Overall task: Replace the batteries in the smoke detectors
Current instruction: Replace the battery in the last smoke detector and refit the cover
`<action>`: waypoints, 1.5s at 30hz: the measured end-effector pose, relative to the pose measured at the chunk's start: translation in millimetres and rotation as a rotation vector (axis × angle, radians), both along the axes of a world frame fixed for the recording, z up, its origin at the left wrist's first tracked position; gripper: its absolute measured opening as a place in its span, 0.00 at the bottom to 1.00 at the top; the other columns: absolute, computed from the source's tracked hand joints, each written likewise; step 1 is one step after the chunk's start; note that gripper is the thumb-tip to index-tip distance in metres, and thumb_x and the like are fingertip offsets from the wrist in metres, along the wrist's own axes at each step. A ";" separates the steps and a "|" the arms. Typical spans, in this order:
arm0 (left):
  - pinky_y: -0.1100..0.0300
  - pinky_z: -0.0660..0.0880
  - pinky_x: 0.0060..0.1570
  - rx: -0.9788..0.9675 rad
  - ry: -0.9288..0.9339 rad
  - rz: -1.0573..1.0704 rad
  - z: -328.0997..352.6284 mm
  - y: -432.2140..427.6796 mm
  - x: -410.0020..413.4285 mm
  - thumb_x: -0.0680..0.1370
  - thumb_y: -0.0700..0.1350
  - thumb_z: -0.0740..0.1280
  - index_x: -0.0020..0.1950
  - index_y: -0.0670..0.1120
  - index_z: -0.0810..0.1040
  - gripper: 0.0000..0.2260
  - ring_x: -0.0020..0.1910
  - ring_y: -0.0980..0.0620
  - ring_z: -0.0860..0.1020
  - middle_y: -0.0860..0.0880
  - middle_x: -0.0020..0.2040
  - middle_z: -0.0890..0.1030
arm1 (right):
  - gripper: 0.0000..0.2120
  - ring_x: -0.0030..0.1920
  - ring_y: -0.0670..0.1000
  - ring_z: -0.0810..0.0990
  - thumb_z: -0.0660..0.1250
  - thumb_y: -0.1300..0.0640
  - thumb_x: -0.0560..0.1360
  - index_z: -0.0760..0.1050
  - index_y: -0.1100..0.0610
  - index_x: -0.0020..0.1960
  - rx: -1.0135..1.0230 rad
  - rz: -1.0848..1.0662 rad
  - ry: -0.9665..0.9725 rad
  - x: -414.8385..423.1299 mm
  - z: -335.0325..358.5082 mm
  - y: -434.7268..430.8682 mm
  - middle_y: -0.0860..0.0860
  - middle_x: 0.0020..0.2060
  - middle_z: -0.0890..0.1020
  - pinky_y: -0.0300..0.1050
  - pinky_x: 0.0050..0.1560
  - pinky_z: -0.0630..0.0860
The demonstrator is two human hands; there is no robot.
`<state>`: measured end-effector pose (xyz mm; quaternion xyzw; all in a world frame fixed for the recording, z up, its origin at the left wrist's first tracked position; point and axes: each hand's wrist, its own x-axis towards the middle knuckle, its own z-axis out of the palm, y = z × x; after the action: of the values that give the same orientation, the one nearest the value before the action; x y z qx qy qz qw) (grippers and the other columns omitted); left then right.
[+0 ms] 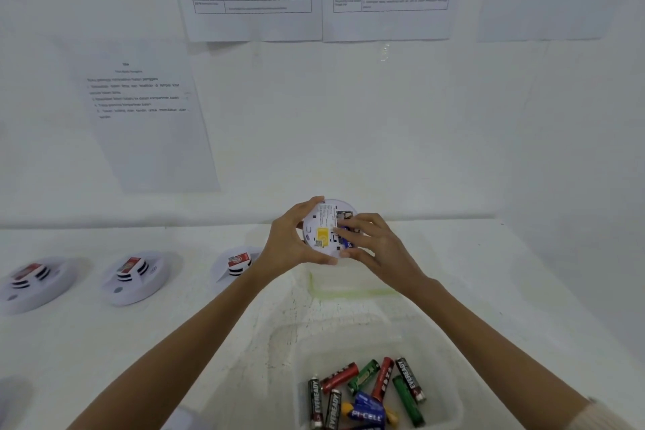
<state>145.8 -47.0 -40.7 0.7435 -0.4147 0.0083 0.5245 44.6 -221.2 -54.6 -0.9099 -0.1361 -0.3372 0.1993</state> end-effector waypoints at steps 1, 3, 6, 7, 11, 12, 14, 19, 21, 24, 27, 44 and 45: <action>0.72 0.75 0.46 0.001 0.002 0.002 -0.5 -0.5 -0.6 0.55 0.39 0.83 0.65 0.52 0.69 0.43 0.50 0.72 0.72 0.57 0.57 0.74 | 0.21 0.61 0.46 0.66 0.58 0.45 0.76 0.77 0.56 0.60 -0.019 -0.022 -0.027 -0.1 -0.9 1.0 0.50 0.59 0.78 0.39 0.55 0.71; 0.72 0.75 0.45 -0.017 0.028 0.008 -1.3 -1.7 -1.2 0.55 0.39 0.83 0.65 0.52 0.69 0.43 0.50 0.72 0.73 0.57 0.57 0.74 | 0.24 0.63 0.47 0.65 0.54 0.43 0.78 0.77 0.57 0.61 -0.046 -0.063 -0.072 0.2 -2.4 3.1 0.51 0.60 0.78 0.41 0.53 0.73; 0.70 0.76 0.45 -0.027 0.045 0.018 1.1 -1.0 -0.1 0.55 0.39 0.83 0.65 0.53 0.69 0.43 0.50 0.71 0.74 0.57 0.57 0.75 | 0.26 0.65 0.50 0.61 0.49 0.42 0.79 0.72 0.58 0.66 -0.084 -0.061 -0.053 1.2 -4.7 5.8 0.52 0.66 0.70 0.42 0.56 0.70; 0.68 0.77 0.46 -0.016 0.030 0.018 1.5 -0.4 0.4 0.55 0.40 0.83 0.65 0.54 0.69 0.43 0.50 0.71 0.74 0.57 0.57 0.75 | 0.25 0.66 0.52 0.59 0.49 0.43 0.80 0.71 0.57 0.67 -0.086 -0.060 -0.036 1.9 -5.1 5.3 0.51 0.66 0.67 0.43 0.58 0.69; 0.68 0.77 0.48 -0.013 0.014 0.025 0.8 2.5 -1.6 0.55 0.40 0.83 0.64 0.57 0.68 0.43 0.50 0.71 0.74 0.59 0.57 0.74 | 0.24 0.63 0.50 0.57 0.50 0.43 0.79 0.68 0.52 0.69 -0.025 -0.073 0.040 4.9 -3.6 3.9 0.49 0.62 0.61 0.43 0.60 0.64; 0.68 0.77 0.48 -0.017 0.016 0.025 0.3 2.8 -2.5 0.55 0.40 0.83 0.64 0.56 0.68 0.43 0.51 0.71 0.73 0.59 0.57 0.74 | 0.24 0.63 0.49 0.56 0.52 0.42 0.78 0.67 0.50 0.69 0.050 -0.067 0.074 5.3 -1.6 5.4 0.49 0.62 0.60 0.42 0.61 0.62; 0.67 0.77 0.48 -0.035 0.022 0.021 0.8 2.9 -3.5 0.55 0.40 0.83 0.65 0.55 0.69 0.43 0.52 0.69 0.73 0.60 0.58 0.74 | 0.23 0.65 0.47 0.56 0.58 0.43 0.76 0.61 0.45 0.70 0.291 -0.021 0.159 4.5 6.3 11.7 0.50 0.62 0.59 0.40 0.63 0.61; 0.66 0.77 0.49 -0.047 -0.045 0.018 9.4 4.5 -1.4 0.54 0.44 0.83 0.65 0.56 0.68 0.43 0.54 0.68 0.73 0.56 0.59 0.75 | 0.35 0.62 0.46 0.69 0.69 0.59 0.73 0.56 0.50 0.74 0.789 0.052 0.327 7.5 23.5 15.1 0.50 0.65 0.65 0.31 0.56 0.73; 0.68 0.76 0.50 -0.043 -0.073 0.021 12.2 4.7 -2.0 0.53 0.47 0.83 0.65 0.56 0.68 0.43 0.54 0.69 0.73 0.57 0.59 0.75 | 0.33 0.58 0.49 0.75 0.72 0.60 0.70 0.62 0.48 0.71 0.859 0.055 0.330 7.4 24.6 14.6 0.51 0.61 0.74 0.40 0.57 0.75; 0.71 0.75 0.49 -0.041 -0.092 0.024 13.7 4.1 -4.7 0.53 0.49 0.81 0.64 0.55 0.68 0.42 0.54 0.69 0.73 0.61 0.57 0.73 | 0.31 0.53 0.49 0.78 0.75 0.62 0.67 0.69 0.45 0.66 0.943 0.034 0.302 7.7 23.7 17.6 0.48 0.55 0.79 0.50 0.55 0.78; 0.67 0.78 0.46 -0.054 -0.076 0.010 13.4 1.7 -7.1 0.53 0.48 0.81 0.64 0.57 0.68 0.42 0.53 0.69 0.72 0.62 0.57 0.73 | 0.28 0.54 0.56 0.78 0.75 0.67 0.66 0.74 0.42 0.57 1.084 0.027 0.290 7.5 25.9 19.0 0.52 0.51 0.80 0.56 0.48 0.80; 0.62 0.79 0.48 -0.056 0.044 -0.070 37.3 46.7 -24.5 0.57 0.45 0.81 0.67 0.55 0.69 0.41 0.59 0.56 0.74 0.56 0.62 0.75 | 0.46 0.54 0.39 0.72 0.79 0.56 0.62 0.57 0.44 0.72 0.557 0.049 0.381 -21.5 51.2 39.1 0.48 0.62 0.70 0.27 0.48 0.71; 0.64 0.78 0.48 -0.055 0.058 -0.082 38.8 55.1 -27.6 0.57 0.45 0.80 0.66 0.56 0.68 0.40 0.60 0.58 0.73 0.58 0.62 0.74 | 0.45 0.54 0.39 0.73 0.79 0.56 0.62 0.58 0.44 0.72 0.533 0.053 0.381 -23.2 53.4 44.7 0.48 0.62 0.70 0.26 0.48 0.71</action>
<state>118.2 8.1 -2.0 0.7112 -0.4291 -0.0231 0.5564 21.3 -176.5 -1.2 -0.8688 -0.0269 -0.1792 0.4609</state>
